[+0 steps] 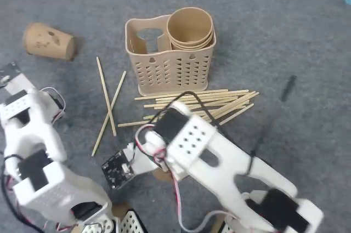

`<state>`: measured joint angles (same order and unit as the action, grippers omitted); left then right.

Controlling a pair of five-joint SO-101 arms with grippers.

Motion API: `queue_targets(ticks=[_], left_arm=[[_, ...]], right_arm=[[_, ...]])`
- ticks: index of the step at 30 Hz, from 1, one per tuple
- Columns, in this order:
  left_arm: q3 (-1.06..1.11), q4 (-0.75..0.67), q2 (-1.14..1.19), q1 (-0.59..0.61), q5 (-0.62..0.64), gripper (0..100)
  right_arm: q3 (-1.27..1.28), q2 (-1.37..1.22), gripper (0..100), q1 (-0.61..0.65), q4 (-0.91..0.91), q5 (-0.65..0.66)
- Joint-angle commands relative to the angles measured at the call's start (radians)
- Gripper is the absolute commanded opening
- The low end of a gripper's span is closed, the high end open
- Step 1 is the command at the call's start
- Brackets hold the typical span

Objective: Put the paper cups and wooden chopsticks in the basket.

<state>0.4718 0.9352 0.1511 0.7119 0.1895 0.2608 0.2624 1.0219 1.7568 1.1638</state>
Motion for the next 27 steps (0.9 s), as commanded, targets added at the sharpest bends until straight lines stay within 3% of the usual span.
queue_targets(ticks=[1, 8, 13, 16, 20, 27], left_arm=[[-0.038, -0.018, -0.003, -0.002, 0.008, 10], [-0.038, -0.018, -0.003, -0.002, 0.008, 10], [-0.038, -0.018, -0.003, -0.002, 0.008, 10], [-0.038, -0.018, -0.003, -0.002, 0.008, 10], [-0.038, -0.018, -0.003, -0.002, 0.008, 10], [-0.038, -0.018, -0.003, -0.003, 0.008, 10]], right_arm=[[0.035, 0.183, 0.9, 0.004, 0.038, 0.005], [0.051, 0.464, 0.8, -0.007, 0.038, -0.077], [-0.023, 0.539, 0.8, -0.179, -0.015, -0.115], [-0.107, 0.578, 0.8, -0.298, -0.101, -0.178], [-0.195, 0.664, 0.8, -0.364, -0.291, -0.265], [-0.206, 0.584, 0.8, -0.49, -0.622, -0.272]])
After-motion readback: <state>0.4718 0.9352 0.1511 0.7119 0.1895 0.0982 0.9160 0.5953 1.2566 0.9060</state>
